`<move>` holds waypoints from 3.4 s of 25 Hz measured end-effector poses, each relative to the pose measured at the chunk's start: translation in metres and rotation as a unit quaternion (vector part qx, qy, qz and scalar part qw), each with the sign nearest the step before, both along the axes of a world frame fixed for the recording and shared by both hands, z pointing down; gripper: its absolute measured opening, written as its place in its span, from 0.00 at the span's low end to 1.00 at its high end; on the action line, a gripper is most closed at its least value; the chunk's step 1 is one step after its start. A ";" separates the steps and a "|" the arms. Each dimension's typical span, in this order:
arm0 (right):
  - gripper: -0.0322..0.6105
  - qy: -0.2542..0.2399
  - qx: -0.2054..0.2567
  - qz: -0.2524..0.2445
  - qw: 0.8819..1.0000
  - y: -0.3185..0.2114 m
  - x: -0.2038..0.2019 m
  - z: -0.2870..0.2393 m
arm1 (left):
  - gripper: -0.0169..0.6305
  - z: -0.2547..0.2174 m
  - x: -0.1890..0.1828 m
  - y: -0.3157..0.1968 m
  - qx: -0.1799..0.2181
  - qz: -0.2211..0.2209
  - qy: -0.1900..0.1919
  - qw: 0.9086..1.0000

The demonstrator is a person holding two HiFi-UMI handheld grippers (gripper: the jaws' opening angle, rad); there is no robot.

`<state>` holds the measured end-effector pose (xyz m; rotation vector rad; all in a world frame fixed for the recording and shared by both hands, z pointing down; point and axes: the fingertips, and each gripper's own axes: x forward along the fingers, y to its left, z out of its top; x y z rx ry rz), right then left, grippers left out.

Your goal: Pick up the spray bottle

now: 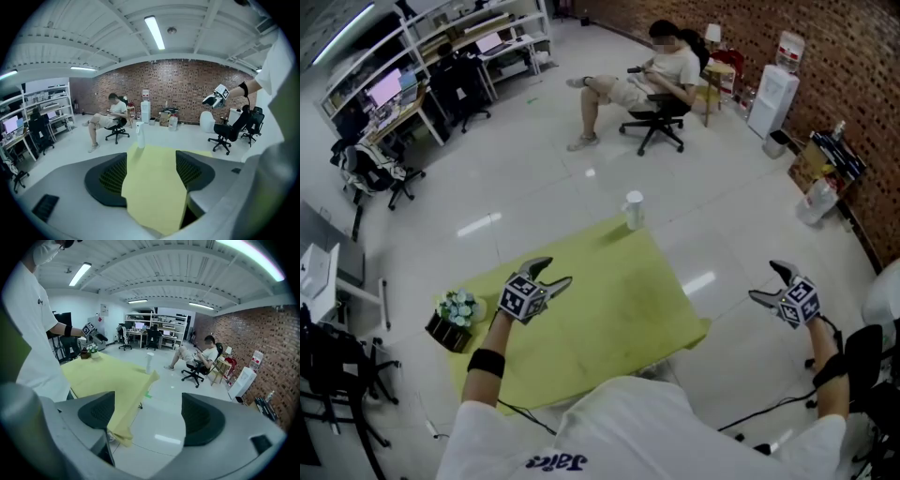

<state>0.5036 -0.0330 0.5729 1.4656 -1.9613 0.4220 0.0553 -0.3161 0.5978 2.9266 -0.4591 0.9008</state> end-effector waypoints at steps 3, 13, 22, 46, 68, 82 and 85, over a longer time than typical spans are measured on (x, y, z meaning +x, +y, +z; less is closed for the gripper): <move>0.76 0.007 -0.003 0.018 1.000 0.024 0.011 -0.004 | 0.55 -0.009 0.024 0.000 0.008 0.018 0.013 1.000; 0.76 -0.027 0.005 0.060 0.998 0.038 0.029 0.025 | 0.55 -0.026 0.055 -0.009 -0.010 0.016 0.077 0.997; 0.76 -0.096 0.050 0.050 0.993 -0.106 0.001 0.086 | 0.53 -0.009 0.035 -0.016 -0.004 -0.020 0.049 0.999; 0.76 -0.182 0.059 0.008 0.981 -0.399 -0.107 0.159 | 0.53 0.032 0.027 0.014 -0.032 -0.084 0.023 0.996; 0.69 -0.181 0.044 0.024 0.982 -0.479 -0.132 0.189 | 0.52 0.031 0.013 0.017 -0.038 -0.156 0.057 0.985; 0.44 -0.181 0.108 -0.073 0.975 -0.470 -0.192 0.082 | 0.52 -0.024 -0.003 0.009 0.006 -0.196 0.135 0.971; 0.44 -0.183 0.121 -0.095 0.971 -0.459 -0.207 0.048 | 0.52 -0.033 -0.008 0.014 0.021 -0.197 0.139 0.970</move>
